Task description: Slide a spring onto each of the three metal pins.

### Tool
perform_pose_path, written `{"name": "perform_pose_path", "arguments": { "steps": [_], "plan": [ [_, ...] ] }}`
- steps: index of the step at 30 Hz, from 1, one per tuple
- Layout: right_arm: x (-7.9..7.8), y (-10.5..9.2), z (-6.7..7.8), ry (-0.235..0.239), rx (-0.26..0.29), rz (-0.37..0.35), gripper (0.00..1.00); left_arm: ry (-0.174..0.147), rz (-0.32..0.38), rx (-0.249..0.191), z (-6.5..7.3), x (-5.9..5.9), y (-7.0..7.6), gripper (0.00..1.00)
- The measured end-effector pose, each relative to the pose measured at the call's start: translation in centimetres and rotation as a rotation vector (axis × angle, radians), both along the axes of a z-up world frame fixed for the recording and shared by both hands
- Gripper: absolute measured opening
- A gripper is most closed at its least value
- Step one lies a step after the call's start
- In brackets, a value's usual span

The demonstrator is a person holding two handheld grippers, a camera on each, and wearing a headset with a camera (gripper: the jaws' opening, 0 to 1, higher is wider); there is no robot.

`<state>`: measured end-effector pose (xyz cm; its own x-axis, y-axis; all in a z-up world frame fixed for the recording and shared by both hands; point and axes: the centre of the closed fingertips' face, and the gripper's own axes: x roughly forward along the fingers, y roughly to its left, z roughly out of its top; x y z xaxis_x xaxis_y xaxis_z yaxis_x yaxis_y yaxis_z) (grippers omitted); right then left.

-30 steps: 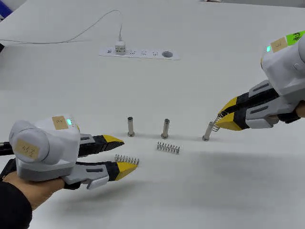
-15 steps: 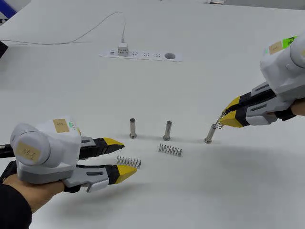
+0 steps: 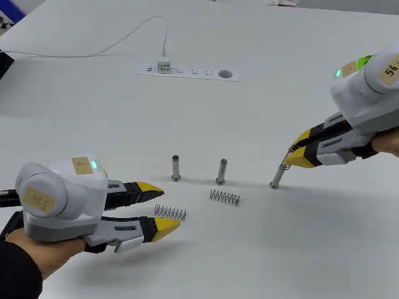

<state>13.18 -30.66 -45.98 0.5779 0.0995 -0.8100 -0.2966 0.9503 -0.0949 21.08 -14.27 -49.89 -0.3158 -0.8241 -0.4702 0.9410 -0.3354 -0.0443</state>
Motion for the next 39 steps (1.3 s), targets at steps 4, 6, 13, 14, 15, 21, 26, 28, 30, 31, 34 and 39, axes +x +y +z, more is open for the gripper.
{"name": "perform_pose_path", "arguments": {
  "steps": [4,6,13,14,15,21,26,28,30,31,34,39],
  "plan": [
    [0.1,0.0,-0.2,0.005,-0.001,0.001,0.12,0.0,0.002,0.001,0.0,0.1,0.0,0.36],
    [0.2,-0.1,-0.4,0.008,-0.002,0.002,0.12,0.0,0.002,0.001,-0.1,0.1,0.0,0.36],
    [0.5,0.0,-1.3,0.029,-0.001,0.007,0.12,-0.001,0.004,0.003,-0.1,0.2,0.0,0.36],
    [0.5,0.1,-1.4,0.031,0.001,0.007,0.12,-0.001,0.005,0.003,-0.1,0.2,0.1,0.36],
    [0.5,0.0,-1.6,0.032,0.001,0.007,0.12,-0.001,0.005,0.003,-0.1,0.2,0.1,0.36],
    [0.6,0.0,-2.4,0.042,0.009,0.0,0.12,-0.002,0.004,0.006,-0.2,0.1,0.1,0.36],
    [0.7,0.0,-3.3,0.049,0.017,-0.012,0.12,-0.001,0.004,0.007,-0.2,0.1,0.1,0.36],
    [0.6,0.0,-3.7,0.054,0.02,-0.018,0.12,-0.001,0.003,0.006,-0.2,0.1,0.1,0.36],
    [0.7,0.0,-4.0,0.052,0.02,-0.023,0.12,-0.001,0.003,0.008,-0.3,0.1,0.1,0.36],
    [0.6,0.0,-4.1,0.053,0.021,-0.026,0.12,-0.001,0.004,0.008,-0.3,0.1,0.1,0.36],
    [0.7,0.0,-4.4,0.056,0.018,-0.031,0.12,-0.002,0.004,0.01,-0.3,0.1,0.1,0.36],
    [0.7,0.0,-4.8,0.057,0.021,-0.039,0.12,-0.001,0.004,0.009,-0.3,0.1,0.1,0.36]
  ]
}}
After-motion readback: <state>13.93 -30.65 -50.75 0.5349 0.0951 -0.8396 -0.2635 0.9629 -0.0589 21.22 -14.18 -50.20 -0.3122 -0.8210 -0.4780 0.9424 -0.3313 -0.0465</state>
